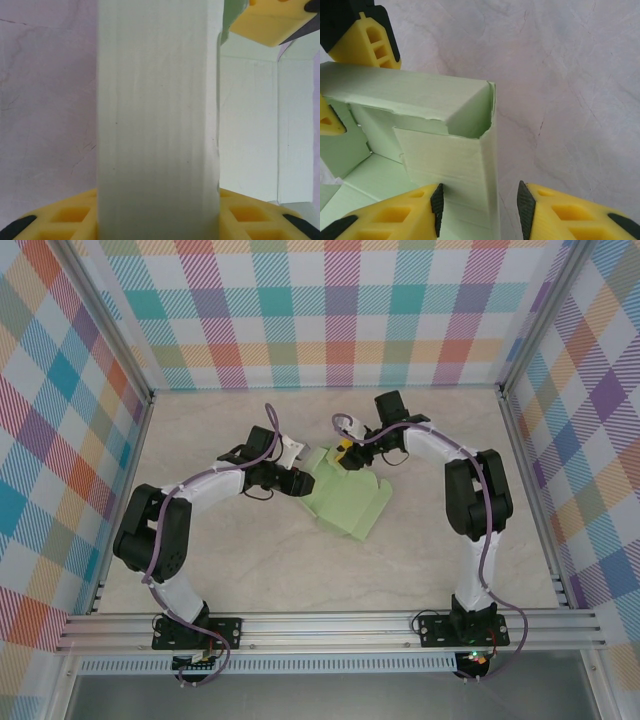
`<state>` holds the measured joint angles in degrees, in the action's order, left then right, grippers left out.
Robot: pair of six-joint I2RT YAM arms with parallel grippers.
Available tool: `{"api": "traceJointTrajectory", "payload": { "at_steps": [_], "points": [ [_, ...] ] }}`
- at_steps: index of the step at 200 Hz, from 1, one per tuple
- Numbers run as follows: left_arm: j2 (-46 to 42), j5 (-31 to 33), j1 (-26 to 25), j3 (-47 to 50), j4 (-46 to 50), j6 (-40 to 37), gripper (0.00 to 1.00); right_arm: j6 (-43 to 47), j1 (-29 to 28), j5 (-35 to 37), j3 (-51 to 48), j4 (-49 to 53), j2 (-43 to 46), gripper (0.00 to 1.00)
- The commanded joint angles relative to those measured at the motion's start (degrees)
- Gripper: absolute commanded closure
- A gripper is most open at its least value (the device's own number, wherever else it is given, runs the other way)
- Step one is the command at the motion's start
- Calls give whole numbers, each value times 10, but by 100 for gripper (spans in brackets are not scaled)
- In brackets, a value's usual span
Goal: Fold the paper box
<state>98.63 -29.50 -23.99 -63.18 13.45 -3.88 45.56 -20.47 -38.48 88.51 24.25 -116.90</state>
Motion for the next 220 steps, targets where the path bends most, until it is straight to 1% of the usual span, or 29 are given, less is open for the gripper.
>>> {"api": "traceJointTrajectory", "payload": {
  "at_steps": [1, 18, 36, 71, 85, 98, 114, 136, 182, 220],
  "points": [
    [2, -20, -11, -16, -1, 1, 56, 23, -6, -28, 14, 19, -9, 59],
    [4, -20, -12, -18, -3, 5, 56, 26, -16, -17, 7, 12, -9, 62],
    [6, -19, -13, -21, -3, 8, 56, 23, -25, -1, -5, -8, -6, 62],
    [7, -17, -16, -23, -1, 9, 56, 13, -32, 2, -6, -16, -7, 63],
    [7, -17, -17, -23, -2, 9, 55, 8, -36, 10, -9, -22, -4, 65],
    [8, -17, -16, -23, -4, 11, 55, -1, -43, 26, -16, -40, -3, 67],
    [9, -16, -17, -24, -5, 15, 55, -11, -53, 62, -32, -71, 1, 64],
    [11, -15, -18, -23, -7, 19, 55, -35, -57, 88, -61, -126, 10, 64],
    [11, -19, -19, -24, -10, 26, 54, -71, -63, 118, -108, -216, 27, 68],
    [10, -28, -19, -32, -14, 41, 52, -77, -74, 136, -121, -253, 27, 73]
  ]
}}
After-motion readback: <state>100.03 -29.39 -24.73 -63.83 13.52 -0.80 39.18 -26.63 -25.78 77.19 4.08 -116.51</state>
